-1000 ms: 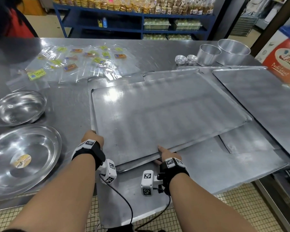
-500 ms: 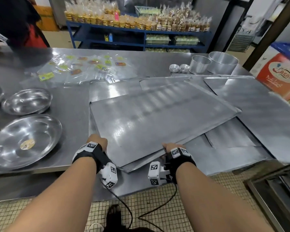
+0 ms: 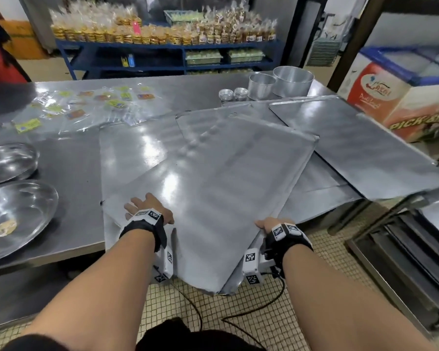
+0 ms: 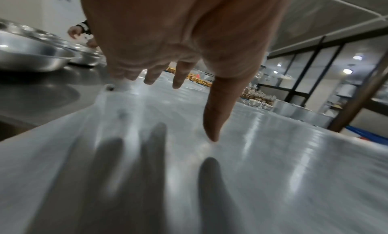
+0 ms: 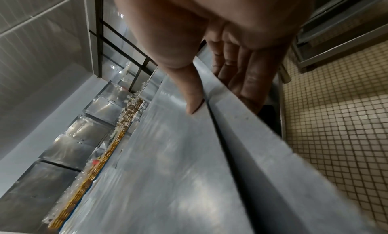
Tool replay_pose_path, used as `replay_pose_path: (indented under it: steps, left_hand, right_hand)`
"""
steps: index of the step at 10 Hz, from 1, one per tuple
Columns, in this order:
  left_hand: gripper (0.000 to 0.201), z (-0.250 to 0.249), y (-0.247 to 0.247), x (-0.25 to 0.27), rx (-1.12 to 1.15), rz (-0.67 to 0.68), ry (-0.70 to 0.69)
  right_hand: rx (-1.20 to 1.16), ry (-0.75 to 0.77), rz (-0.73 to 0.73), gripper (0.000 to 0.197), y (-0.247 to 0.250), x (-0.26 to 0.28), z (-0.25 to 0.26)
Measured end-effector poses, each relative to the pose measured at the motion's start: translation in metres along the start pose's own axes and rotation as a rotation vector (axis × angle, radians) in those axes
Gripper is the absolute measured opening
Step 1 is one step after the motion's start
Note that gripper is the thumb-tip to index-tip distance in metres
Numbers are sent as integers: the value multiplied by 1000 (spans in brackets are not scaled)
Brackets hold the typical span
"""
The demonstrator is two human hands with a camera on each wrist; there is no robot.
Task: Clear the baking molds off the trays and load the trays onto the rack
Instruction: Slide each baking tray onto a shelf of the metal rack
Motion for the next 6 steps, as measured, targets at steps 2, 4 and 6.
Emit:
replay_pose_path:
  steps: [2, 4, 6]
  left_hand:
    - [88, -53, -16, -9, -27, 62, -146]
    - [96, -66, -26, -23, -38, 86, -170]
    - [123, -40, -25, -52, 20, 116, -108]
  right_hand:
    - [-30, -110, -116, 56, 42, 1, -37]
    - [-59, -180, -221, 58, 68, 5, -63]
    - [-104, -235, -355, 52, 66, 8, -69]
Point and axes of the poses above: each hand's wrist, its own x-axis away from the middle knuckle, its own y-axis out of the back of the hand, z = x × y, the point moved 10 cm from there along -x, towards the middle knuckle, and after that the axes turned 6 degrees about -z, right-handed, at the moved point
